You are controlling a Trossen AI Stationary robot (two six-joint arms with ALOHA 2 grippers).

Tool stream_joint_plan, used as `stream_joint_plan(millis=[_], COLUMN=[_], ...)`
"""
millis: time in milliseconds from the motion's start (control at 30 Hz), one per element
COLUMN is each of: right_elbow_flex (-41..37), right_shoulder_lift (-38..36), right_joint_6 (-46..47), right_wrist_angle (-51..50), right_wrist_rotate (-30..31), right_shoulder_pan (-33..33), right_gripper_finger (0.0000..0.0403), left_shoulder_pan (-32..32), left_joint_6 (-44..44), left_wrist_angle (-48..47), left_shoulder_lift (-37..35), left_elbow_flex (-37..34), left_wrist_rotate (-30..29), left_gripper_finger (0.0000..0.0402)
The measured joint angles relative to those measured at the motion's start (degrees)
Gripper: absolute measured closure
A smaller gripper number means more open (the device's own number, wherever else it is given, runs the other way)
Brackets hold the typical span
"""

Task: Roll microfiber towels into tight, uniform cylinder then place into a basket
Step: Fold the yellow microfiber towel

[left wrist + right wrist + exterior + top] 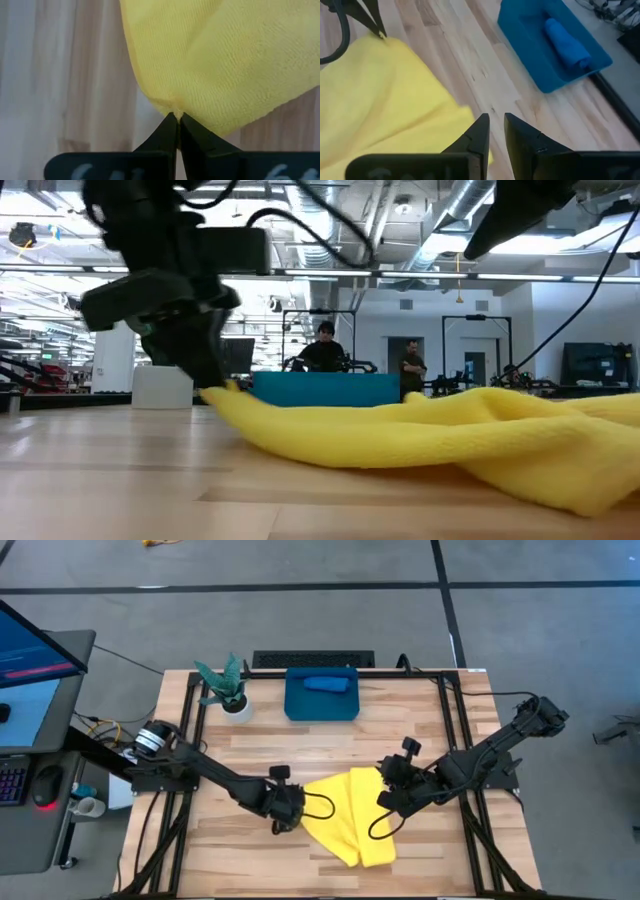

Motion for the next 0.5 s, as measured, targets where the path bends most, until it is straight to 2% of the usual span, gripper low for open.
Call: stream_joint_plan(millis=[200,500], right_elbow_flex=[-5.61,-11.72], right_shoulder_lift=[0.02,0.00], right_joint_6=[1.52,1.61], right_wrist_angle=[3.85,11.03], right_wrist_rotate=[-3.02,-5.70], right_shoulder_pan=[0.00,-1.21], right_gripper_finger=[0.0324,0.0324], left_shoulder_pan=[-2.38,-3.84], left_joint_6=[-5.19,-11.35], left_wrist_angle=[5.32,6.98], left_shoulder_lift=[-4.67,-13.95], left_elbow_flex=[-7.12,-15.61], left_wrist_rotate=[-0.38,-3.17], left_gripper_finger=[0.0401,0.0401])
